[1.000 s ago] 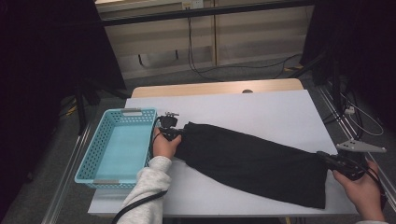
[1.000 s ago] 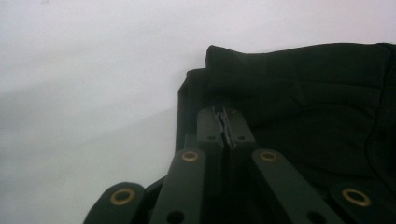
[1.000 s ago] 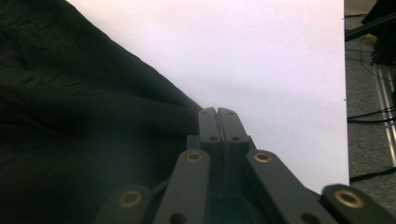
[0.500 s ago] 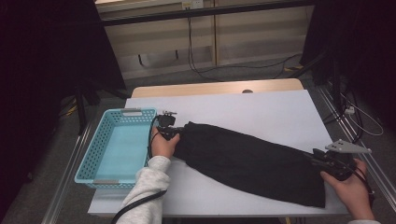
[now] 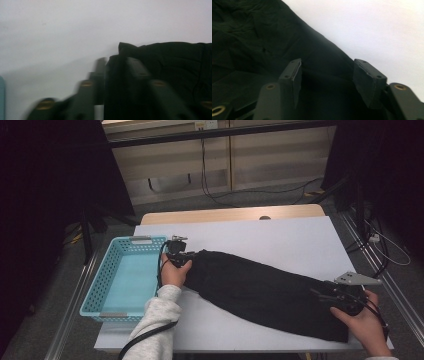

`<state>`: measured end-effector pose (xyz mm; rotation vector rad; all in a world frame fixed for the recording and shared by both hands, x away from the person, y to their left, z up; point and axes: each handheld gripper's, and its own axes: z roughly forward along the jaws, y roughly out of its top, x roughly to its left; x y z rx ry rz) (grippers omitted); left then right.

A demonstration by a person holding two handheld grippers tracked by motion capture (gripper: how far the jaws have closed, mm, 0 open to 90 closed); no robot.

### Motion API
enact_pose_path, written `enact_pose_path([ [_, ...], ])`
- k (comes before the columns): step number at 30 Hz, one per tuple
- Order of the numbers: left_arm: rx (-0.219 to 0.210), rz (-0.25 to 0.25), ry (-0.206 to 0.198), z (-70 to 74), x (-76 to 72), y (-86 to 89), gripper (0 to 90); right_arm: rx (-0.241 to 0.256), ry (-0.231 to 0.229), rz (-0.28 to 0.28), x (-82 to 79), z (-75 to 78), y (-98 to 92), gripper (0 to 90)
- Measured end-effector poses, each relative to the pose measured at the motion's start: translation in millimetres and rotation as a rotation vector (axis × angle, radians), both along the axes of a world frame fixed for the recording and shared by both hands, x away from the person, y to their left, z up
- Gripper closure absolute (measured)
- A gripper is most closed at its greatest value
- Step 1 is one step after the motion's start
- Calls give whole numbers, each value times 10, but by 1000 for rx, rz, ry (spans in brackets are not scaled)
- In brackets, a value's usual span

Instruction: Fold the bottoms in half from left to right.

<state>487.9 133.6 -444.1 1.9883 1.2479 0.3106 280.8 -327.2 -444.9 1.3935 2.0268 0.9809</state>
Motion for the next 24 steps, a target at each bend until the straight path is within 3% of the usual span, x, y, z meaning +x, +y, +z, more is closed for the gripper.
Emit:
enact_pose_path([
  [2, -3, 2, -2, 7, -13, 9, 584, 3, -1, 10, 1, 4, 31, 374],
  [5, -10, 9, 13, 9, -33, 26, 404, 11, -7, 20, -4, 16, 67, 350],
  [9, 15, 14, 28, -26, -61, 64, 305, 19, -12, 33, -19, 31, 117, 339],
  [14, 78, -3, 31, -101, -83, 62, 240, 24, -16, 55, -36, 46, 177, 330],
  [19, 87, 7, 19, -125, -90, 24, 223, 28, -14, 64, -39, 37, 184, 329],
  [21, 88, 7, 32, -119, -92, 16, 223, 30, -17, 67, -39, 43, 181, 327],
  [24, 101, 12, 46, -99, -106, -7, 278, 32, -21, 66, -40, 51, 173, 326],
])
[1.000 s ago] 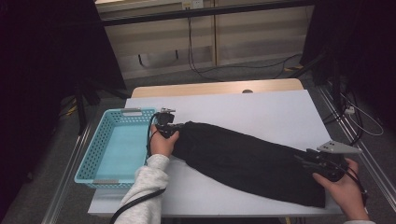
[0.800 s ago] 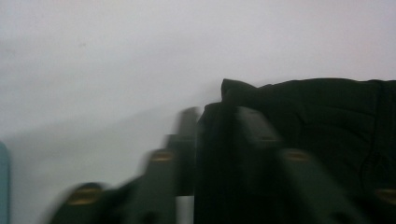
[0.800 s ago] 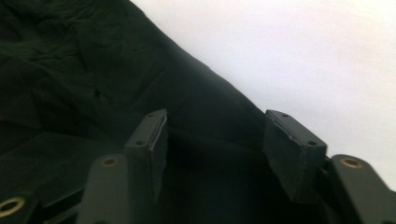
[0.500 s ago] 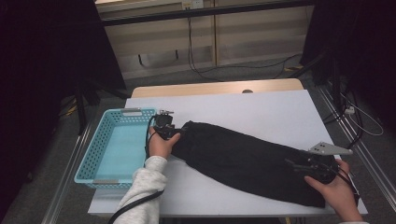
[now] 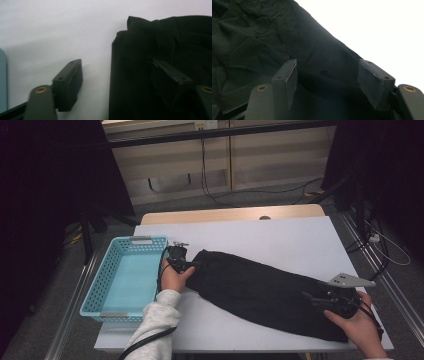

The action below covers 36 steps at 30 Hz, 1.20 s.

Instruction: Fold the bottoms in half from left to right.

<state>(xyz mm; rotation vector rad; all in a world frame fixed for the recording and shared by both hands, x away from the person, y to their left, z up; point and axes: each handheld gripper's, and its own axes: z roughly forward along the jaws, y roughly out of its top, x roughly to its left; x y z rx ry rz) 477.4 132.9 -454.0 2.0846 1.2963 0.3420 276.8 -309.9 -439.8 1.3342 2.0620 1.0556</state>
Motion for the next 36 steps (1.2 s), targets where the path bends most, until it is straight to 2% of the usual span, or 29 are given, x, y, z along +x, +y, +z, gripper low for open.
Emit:
enact_pose_path([
  [3, 17, -6, 0, 6, -20, -20, 349, 1, 1, -2, -3, -1, -5, 325],
  [5, 12, -1, 8, 14, -24, -7, 375, 0, 2, -1, -3, -2, -7, 324],
  [9, -28, 12, 38, 28, -14, 45, 515, 0, 2, -2, -1, -3, -7, 324],
  [11, -18, 6, 46, 37, -17, 36, 543, 2, 2, -3, 0, 1, -9, 324],
  [13, -28, 18, 58, 44, -22, 16, 563, 2, 4, -5, 6, -2, -19, 324],
  [14, -35, 21, 64, 44, -23, 15, 607, 3, 4, -6, 7, -4, -23, 324],
  [15, -55, 20, 78, 44, -22, 14, 648, 4, 5, -6, 9, -6, -26, 323],
  [17, -140, 1, 136, 20, -22, 10, 812, 4, 5, -4, 15, -9, -25, 322],
  [18, -143, -5, 133, 13, -31, -6, 847, 3, 4, -5, 18, -10, -22, 320],
  [20, -97, -15, 113, 35, -49, -61, 850, 4, 5, -3, 22, -12, -17, 318],
  [21, -95, -16, 119, 43, -51, -77, 851, 4, 5, -2, 21, -12, -14, 317],
  [29, -128, -6, 157, 102, -16, -33, 862, 12, 3, -2, 24, -15, -14, 301],
  [31, -153, -7, 163, 178, -3, 9, 863, 17, 4, -4, 26, -23, -21, 297],
  [36, -166, -18, 137, 399, 15, 78, 864, 14, 6, -10, 28, -29, -23, 280],
])
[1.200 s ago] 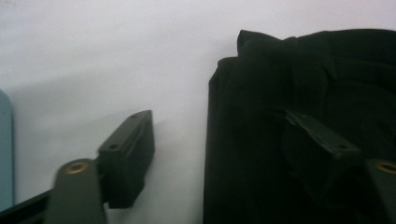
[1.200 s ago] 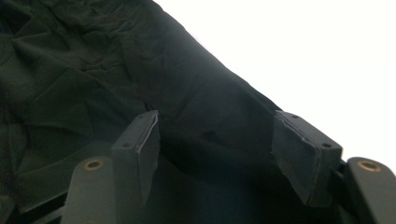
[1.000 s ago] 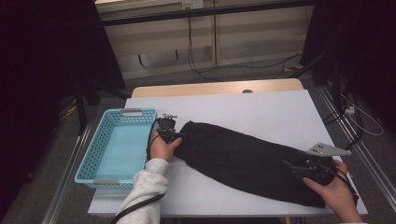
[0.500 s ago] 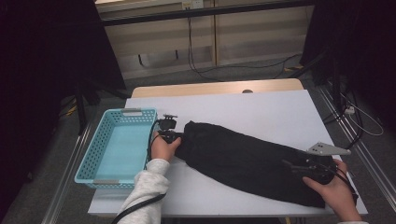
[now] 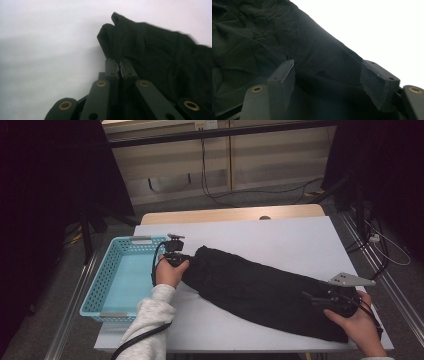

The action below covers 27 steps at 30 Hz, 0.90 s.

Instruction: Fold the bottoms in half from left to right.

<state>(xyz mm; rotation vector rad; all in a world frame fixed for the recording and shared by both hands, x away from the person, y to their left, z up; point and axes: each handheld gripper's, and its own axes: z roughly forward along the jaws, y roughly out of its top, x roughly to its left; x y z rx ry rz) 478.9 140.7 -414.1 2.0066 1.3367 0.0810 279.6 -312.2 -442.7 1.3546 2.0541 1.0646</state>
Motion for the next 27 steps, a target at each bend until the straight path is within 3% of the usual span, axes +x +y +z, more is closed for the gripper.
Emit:
enact_pose_path([
  [6, -8, 6, -3, 141, 48, 62, 865, 3, -9, -10, -13, 10, -5, 247],
  [13, 16, 8, -16, 253, 106, 143, 865, 0, -10, -7, -16, 9, -10, 242],
  [27, 27, 19, -10, 271, 154, 229, 865, -10, 3, -22, -29, -8, -35, 234],
])
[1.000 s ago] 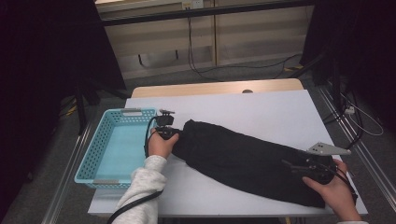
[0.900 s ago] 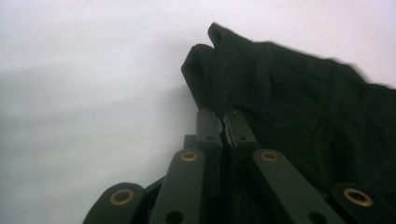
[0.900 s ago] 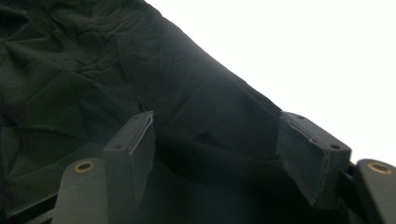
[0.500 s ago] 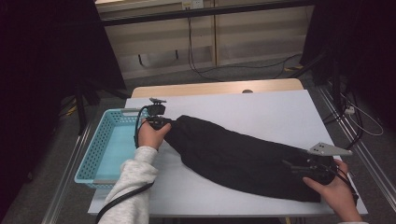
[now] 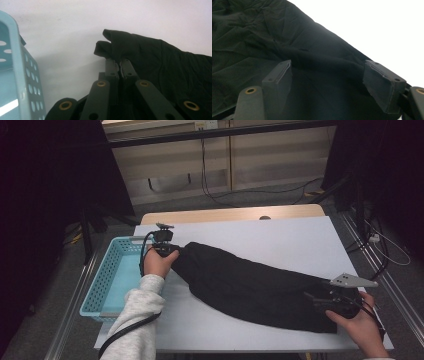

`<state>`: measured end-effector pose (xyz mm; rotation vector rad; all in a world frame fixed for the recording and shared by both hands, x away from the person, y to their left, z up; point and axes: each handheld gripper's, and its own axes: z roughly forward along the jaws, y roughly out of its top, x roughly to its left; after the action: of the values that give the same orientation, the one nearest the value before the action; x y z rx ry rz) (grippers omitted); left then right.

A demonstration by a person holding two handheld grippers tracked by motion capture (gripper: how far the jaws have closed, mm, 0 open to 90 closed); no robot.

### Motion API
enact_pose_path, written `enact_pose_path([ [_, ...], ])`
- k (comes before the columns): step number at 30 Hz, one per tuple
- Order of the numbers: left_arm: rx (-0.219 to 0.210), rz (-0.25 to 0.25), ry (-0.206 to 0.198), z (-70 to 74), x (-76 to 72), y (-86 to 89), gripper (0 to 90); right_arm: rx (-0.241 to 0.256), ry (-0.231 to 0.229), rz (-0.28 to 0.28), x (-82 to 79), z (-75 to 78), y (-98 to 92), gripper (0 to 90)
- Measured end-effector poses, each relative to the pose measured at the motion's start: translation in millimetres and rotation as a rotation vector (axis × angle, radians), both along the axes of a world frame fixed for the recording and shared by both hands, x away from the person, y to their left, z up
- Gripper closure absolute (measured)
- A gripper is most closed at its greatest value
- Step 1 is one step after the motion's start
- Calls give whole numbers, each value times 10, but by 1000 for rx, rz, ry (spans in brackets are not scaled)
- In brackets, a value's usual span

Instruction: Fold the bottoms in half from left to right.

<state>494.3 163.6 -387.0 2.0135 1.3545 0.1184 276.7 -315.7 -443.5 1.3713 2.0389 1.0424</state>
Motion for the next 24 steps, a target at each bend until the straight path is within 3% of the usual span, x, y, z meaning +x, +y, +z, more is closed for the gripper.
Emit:
enact_pose_path([
  [11, -10, -5, -5, 60, -6, -9, 865, -8, 14, 6, -33, -4, 17, 259],
  [17, -16, -10, -2, 27, -18, -15, 865, -36, 39, -21, -130, -17, -41, 346],
  [21, -15, -15, -5, 40, -15, -20, 865, -28, 69, 12, -172, -60, -45, 438],
  [24, -19, -14, -2, 47, -6, -19, 865, -26, 72, 67, -207, -66, 11, 493],
])
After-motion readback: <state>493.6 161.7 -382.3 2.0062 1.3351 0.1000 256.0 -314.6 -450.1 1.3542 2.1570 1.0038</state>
